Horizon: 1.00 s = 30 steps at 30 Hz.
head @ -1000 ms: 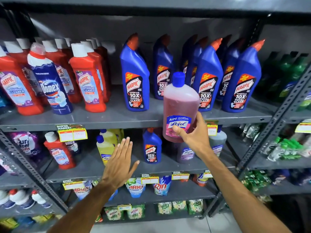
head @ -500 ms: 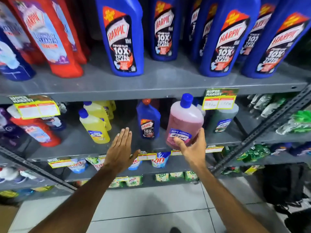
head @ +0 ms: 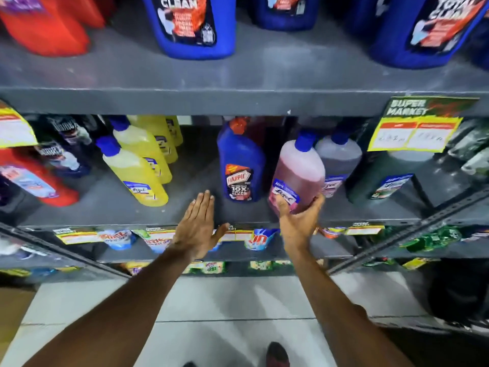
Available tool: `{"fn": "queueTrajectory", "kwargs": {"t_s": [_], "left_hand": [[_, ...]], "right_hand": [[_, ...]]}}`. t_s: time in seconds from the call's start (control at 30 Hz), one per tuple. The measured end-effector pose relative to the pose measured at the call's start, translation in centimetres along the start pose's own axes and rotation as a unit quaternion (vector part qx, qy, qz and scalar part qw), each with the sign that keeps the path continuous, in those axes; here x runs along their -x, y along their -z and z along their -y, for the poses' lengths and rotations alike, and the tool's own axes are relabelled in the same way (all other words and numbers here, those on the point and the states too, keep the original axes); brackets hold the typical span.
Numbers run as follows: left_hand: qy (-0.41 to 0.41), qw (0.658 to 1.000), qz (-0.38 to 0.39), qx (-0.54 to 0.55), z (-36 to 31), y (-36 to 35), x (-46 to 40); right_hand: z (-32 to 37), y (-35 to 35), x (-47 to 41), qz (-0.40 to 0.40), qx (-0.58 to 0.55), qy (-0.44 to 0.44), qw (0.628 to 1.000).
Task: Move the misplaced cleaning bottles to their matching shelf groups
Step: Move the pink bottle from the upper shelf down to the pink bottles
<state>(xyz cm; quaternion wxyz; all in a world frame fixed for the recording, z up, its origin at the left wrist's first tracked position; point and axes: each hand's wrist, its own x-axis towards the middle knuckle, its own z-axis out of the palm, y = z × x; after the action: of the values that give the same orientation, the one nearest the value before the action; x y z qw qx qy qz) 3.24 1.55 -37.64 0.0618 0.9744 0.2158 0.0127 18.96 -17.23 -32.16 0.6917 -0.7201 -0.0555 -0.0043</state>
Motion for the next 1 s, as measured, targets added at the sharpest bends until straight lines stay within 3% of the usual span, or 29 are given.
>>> {"fn": "queueTrajectory", "kwargs": {"t_s": [0.77,0.9,1.0], "left_hand": [[0.007,1.0,0.001,-0.008,0.2,-1.4,0.0],[-0.004,1.0,0.004,-0.011,0.5,-1.4,0.9],[-0.011,1.0,0.01,-0.02,1.2,-1.2,1.5]], "right_hand": [[-0.9,-1.9,0.4,-0.006,-0.024,-0.027,0.999],[-1.5,-0.2,3.9,-0.079,0.061,0.011,0.995],[0.2,-0.1,6.6,-0.02,0.094,0.093,0.991]]}}
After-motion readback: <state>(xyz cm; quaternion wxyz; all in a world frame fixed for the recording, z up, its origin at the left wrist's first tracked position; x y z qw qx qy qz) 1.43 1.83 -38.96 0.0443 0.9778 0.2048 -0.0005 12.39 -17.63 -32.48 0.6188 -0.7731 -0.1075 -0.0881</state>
